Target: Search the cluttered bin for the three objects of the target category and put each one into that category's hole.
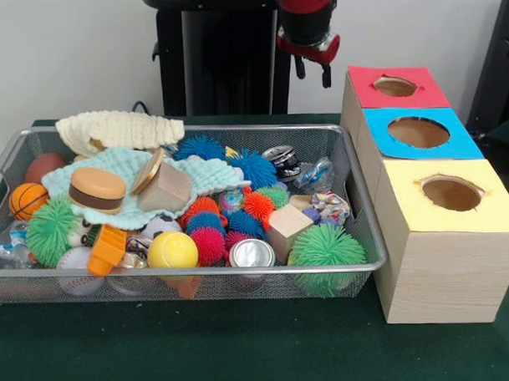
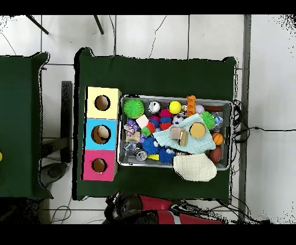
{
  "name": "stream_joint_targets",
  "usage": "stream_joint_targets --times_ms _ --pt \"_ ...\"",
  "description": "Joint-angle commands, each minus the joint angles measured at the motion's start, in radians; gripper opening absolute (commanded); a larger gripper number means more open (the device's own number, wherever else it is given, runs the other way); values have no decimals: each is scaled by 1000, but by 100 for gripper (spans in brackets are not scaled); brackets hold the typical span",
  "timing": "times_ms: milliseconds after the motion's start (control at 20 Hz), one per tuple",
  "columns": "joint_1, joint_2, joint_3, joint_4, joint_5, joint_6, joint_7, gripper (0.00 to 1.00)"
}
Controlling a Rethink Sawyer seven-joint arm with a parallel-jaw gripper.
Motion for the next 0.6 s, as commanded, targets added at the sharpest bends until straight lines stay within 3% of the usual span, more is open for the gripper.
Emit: stream_joint_targets --times_ms 50,350,600 --pt "-13 66 63 -315 83 115 60 100" --pt "7 54 55 -349 98 135 105 100" --pt "12 40 54 -399 126 218 102 100"
